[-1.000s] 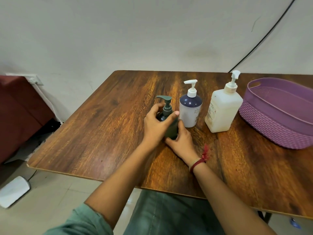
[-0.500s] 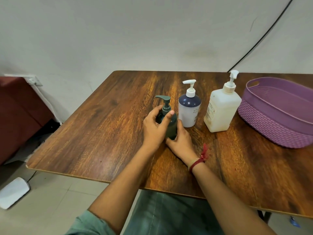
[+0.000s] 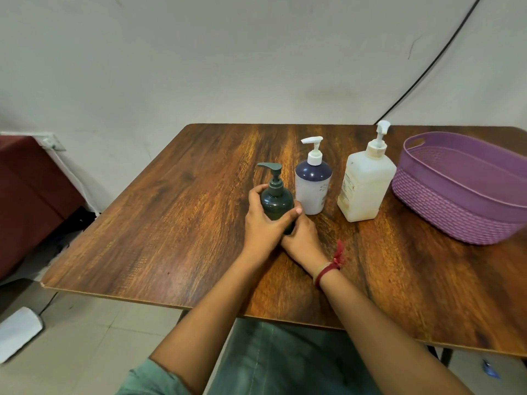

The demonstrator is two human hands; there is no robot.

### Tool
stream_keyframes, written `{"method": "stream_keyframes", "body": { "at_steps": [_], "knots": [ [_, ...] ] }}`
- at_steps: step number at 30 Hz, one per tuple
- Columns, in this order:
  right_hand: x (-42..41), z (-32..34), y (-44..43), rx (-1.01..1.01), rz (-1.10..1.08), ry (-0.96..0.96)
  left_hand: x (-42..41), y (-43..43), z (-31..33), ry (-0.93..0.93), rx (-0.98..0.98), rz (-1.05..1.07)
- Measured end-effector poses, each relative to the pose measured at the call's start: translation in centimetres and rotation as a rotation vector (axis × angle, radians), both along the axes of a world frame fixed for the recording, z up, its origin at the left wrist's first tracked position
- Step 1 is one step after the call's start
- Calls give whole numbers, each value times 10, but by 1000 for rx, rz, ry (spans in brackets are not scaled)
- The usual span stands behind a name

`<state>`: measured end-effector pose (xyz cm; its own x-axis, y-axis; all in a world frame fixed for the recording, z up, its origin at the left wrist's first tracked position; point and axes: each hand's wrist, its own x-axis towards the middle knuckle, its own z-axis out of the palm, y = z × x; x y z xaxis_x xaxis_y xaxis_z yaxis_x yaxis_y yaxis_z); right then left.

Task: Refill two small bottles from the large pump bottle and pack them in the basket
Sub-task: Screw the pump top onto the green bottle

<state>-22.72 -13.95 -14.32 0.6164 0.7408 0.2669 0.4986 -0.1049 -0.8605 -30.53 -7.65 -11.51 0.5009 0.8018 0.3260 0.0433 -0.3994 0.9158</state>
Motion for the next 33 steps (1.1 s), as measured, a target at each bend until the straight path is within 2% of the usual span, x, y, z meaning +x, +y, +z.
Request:
{"method": "stream_keyframes", "body": {
  "at_steps": [3,8,11,15,17,19,23,27,33],
  "knots": [
    [0,3,0,-4,8,16,2,1,-3,7,6,-24],
    [1,3,-19,52,-29,14,7,3,-5,-22,21,53],
    [6,11,-48,166,-196,-39,8,11,-5,-18,-11,60],
    [29,29,-79,310,-530,-118,10,17,-1,-34,-30,78],
    [48,33,-85,309,-647,-90,12,21,-1,-30,-45,69],
    [66,35,-87,224,-694,-65,13,26,-1,-31,-73,56],
    [92,36,-84,17,-606,-26,13,32,0,-34,-133,47],
    [105,33,-77,-7,-482,59,14,32,0,-30,-129,49],
    [103,34,-63,-74,-457,14,12,34,-4,-26,-102,41]
  ]
}}
